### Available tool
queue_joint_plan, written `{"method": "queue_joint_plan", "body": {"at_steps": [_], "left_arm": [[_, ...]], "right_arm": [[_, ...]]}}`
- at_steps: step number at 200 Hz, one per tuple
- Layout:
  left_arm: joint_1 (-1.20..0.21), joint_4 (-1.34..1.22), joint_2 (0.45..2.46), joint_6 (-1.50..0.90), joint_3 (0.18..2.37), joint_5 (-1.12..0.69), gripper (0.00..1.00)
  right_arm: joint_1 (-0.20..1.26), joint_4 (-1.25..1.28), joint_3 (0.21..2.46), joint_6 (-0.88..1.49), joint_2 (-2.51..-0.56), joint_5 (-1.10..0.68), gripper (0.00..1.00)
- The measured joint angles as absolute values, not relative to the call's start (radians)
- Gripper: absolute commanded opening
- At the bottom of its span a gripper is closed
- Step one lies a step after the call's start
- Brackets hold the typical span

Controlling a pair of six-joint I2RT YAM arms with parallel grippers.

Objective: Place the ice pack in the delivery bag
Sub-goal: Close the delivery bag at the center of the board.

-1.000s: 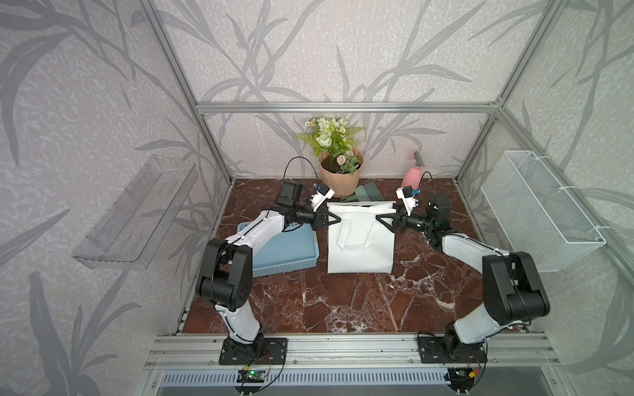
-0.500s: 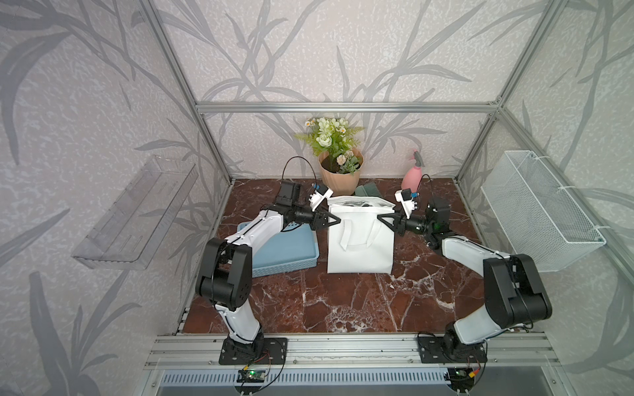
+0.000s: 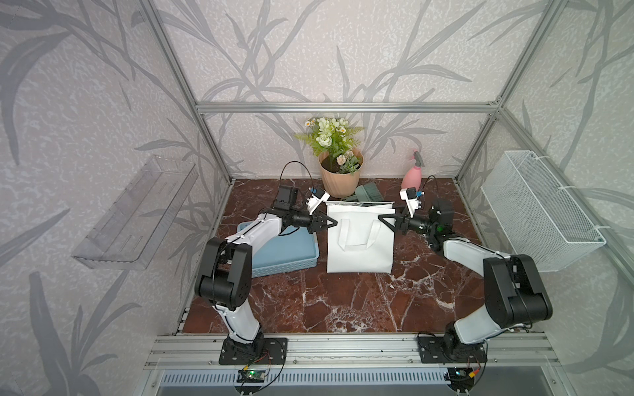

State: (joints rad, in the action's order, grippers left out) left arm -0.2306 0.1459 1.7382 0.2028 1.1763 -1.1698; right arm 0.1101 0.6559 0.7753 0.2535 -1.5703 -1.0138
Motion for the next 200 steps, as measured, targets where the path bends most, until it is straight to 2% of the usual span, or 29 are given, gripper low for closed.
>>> {"method": "queue_joint_plan", "body": {"at_steps": [15, 36, 53, 69, 88, 119, 132, 141, 155, 166, 177, 192, 200], "left_arm": [[-0.228, 0.139, 1.738, 0.199, 1.164, -1.177, 0.21], [-0.228, 0.133, 1.738, 0.199, 1.151, -1.182, 0.34], [-0.226, 0.127, 1.739, 0.191, 1.143, -1.184, 0.35], [-0.225, 0.124, 1.742, 0.189, 1.140, -1.189, 0.32], [-0.223, 0.118, 1.745, 0.187, 1.138, -1.199, 0.22], [-0.216, 0.107, 1.745, 0.183, 1.137, -1.209, 0.18], [-0.213, 0.099, 1.745, 0.183, 1.137, -1.210, 0.15], [-0.211, 0.096, 1.746, 0.181, 1.137, -1.211, 0.17], [-0.208, 0.093, 1.751, 0.178, 1.137, -1.211, 0.18], [-0.207, 0.088, 1.754, 0.174, 1.137, -1.212, 0.21], [-0.207, 0.088, 1.756, 0.165, 1.137, -1.211, 0.29], [-0.207, 0.084, 1.756, 0.155, 1.138, -1.204, 0.30], [-0.207, 0.082, 1.756, 0.152, 1.138, -1.200, 0.35]], "right_arm": [[0.110, 0.661, 0.760, 0.257, -1.570, -1.023, 0.69], [0.110, 0.658, 0.737, 0.248, -1.570, -1.024, 0.70], [0.109, 0.650, 0.721, 0.230, -1.570, -1.024, 0.68], [0.109, 0.643, 0.707, 0.215, -1.570, -1.025, 0.55], [0.109, 0.641, 0.700, 0.213, -1.570, -1.029, 0.31], [0.110, 0.663, 0.697, 0.228, -1.572, -1.035, 0.10], [0.110, 0.677, 0.695, 0.253, -1.574, -1.040, 0.14], [0.110, 0.691, 0.693, 0.268, -1.576, -1.040, 0.25], [0.107, 0.717, 0.693, 0.292, -1.579, -1.042, 0.28], [0.105, 0.741, 0.693, 0.317, -1.581, -1.045, 0.25], [0.104, 0.759, 0.693, 0.337, -1.585, -1.050, 0.22], [0.104, 0.785, 0.696, 0.367, -1.596, -1.060, 0.14], [0.104, 0.793, 0.701, 0.376, -1.603, -1.066, 0.11]]}}
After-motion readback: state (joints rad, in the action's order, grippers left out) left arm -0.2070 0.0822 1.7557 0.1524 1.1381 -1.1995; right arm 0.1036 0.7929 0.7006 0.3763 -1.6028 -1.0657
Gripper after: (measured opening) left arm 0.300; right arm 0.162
